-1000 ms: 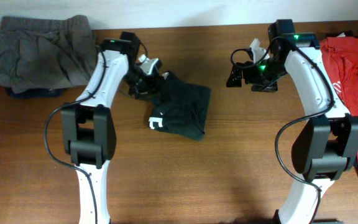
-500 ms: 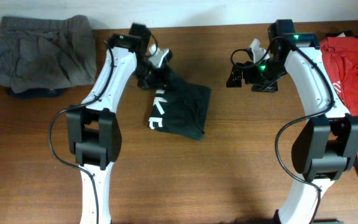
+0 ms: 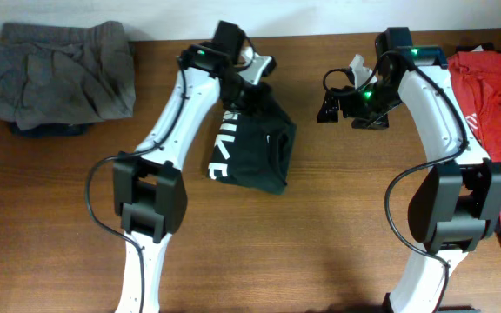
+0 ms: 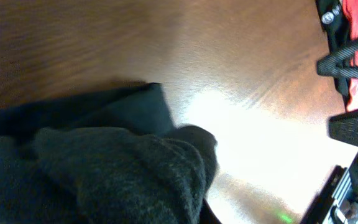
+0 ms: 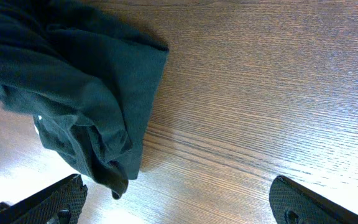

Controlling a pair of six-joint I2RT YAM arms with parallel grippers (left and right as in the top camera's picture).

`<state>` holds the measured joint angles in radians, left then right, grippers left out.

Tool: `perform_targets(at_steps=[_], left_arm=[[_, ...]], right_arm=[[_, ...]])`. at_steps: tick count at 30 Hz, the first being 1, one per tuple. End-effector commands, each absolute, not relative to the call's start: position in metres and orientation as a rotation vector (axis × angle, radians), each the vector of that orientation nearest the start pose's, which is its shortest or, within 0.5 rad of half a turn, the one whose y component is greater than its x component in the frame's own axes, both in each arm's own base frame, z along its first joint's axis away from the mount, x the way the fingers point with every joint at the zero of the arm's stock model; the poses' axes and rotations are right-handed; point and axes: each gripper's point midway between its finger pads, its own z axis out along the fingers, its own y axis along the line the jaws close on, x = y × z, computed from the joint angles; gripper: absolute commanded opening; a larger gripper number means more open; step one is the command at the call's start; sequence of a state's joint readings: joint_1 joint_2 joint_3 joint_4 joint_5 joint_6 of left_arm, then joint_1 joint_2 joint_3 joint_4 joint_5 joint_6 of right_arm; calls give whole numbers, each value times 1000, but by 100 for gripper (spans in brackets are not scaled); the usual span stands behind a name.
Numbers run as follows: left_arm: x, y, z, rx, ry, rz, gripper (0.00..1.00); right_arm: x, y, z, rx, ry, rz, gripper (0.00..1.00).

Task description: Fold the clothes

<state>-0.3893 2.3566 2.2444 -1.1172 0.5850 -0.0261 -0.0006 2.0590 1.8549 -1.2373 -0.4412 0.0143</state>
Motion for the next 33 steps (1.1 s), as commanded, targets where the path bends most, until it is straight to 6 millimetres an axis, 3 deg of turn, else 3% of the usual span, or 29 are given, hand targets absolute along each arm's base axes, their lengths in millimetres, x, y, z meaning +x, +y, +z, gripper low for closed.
perform_targets(at_steps=[1, 2, 12, 14, 17, 20, 22, 26, 28, 33], left_arm=[[442, -312, 134, 705, 2697, -958, 10], [439, -315, 132, 719, 2701, -931, 25], [443, -316, 134, 793, 2656, -864, 27], [451, -301, 143, 762, 2659, -830, 34], [461, -266, 151, 673, 2713, -756, 64], [455, -232, 143, 634, 2810, -695, 72], [444, -220, 138, 619, 2881, -694, 72], [430, -220, 134, 677, 2920, -695, 72], [426, -230, 128, 711, 2918, -693, 61], [419, -252, 93, 776, 2918, -699, 18]], right_arm=[[424, 69, 122, -18, 2964, 650, 99], [424, 69, 122, -18, 2964, 650, 99], [424, 69, 122, -18, 2963, 650, 99], [424, 69, 122, -18, 2963, 650, 99], [424, 69, 122, -18, 2963, 651, 99], [424, 69, 122, -18, 2962, 652, 99], [425, 69, 122, -19, 2958, 651, 99], [429, 70, 123, -8, 2943, 654, 99], [430, 70, 123, -9, 2938, 659, 99], [428, 71, 123, -9, 2946, 660, 99]])
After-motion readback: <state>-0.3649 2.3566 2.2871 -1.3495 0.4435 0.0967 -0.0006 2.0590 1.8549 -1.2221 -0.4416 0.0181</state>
